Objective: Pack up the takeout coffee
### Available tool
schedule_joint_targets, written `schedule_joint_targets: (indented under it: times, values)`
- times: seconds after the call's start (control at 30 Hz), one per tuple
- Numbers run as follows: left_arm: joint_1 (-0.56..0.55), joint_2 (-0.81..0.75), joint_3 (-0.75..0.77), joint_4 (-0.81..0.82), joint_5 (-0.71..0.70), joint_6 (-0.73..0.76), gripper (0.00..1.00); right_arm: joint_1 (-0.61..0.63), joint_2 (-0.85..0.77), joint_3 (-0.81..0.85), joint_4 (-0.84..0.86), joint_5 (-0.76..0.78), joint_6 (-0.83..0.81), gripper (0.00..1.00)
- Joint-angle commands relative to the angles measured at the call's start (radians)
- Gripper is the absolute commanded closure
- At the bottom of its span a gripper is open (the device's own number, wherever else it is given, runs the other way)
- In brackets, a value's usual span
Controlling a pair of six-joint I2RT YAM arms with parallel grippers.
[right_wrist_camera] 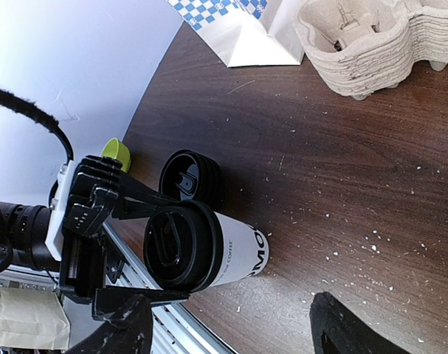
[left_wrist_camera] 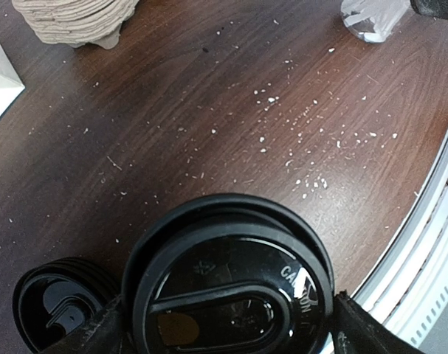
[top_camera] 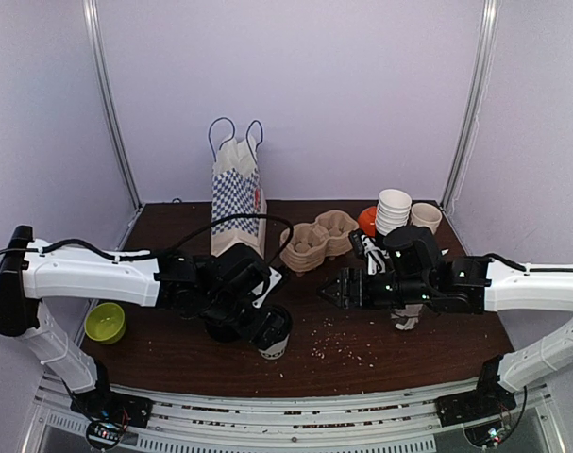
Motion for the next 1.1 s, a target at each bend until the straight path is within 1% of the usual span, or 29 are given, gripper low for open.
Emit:
schedule_joint_targets:
  times: [0.0, 0.1, 0.33, 0.43, 0.53, 0.63, 0.8, 0.97, 1.07]
  values:
    - [-0.003, -0.029, 0.017, -0.01, -0.045, 0.003, 0.23, 0.004, -0.008, -0.007, 0.002, 0.017, -0.012, 0.25]
    - [-0.002, -0.04, 0.016, -0.009, -0.05, 0.0, 0.26, 0.002, -0.006, -0.005, 0.004, 0.016, -0.013, 0.25]
    - [0.005, -0.112, 0.045, -0.048, -0.117, -0.01, 0.26, 0.003, -0.002, 0.003, 0.003, 0.014, -0.018, 0.26]
    - [0.031, -0.158, 0.064, -0.059, -0.121, -0.007, 0.26, 0.003, 0.001, 0.013, 0.001, 0.012, -0.023, 0.26]
    - [0.08, -0.201, 0.075, -0.077, -0.122, 0.005, 0.26, 0.004, 0.007, 0.019, 0.007, 0.009, -0.024, 0.26]
    - [0.169, -0.246, 0.066, -0.11, -0.121, 0.027, 0.26, 0.003, 0.016, 0.019, 0.017, -0.001, -0.021, 0.26]
    - [0.352, -0.327, 0.021, -0.146, -0.106, 0.098, 0.25, 0.003, 0.028, 0.02, 0.025, -0.012, -0.023, 0.26]
    - [0.554, -0.346, -0.037, -0.157, -0.06, 0.16, 0.24, 0.003, 0.052, 0.03, 0.031, -0.02, -0.031, 0.26]
    - [0.642, -0.333, -0.089, -0.134, -0.03, 0.178, 0.24, 0.001, 0.068, 0.04, 0.035, -0.025, -0.039, 0.26]
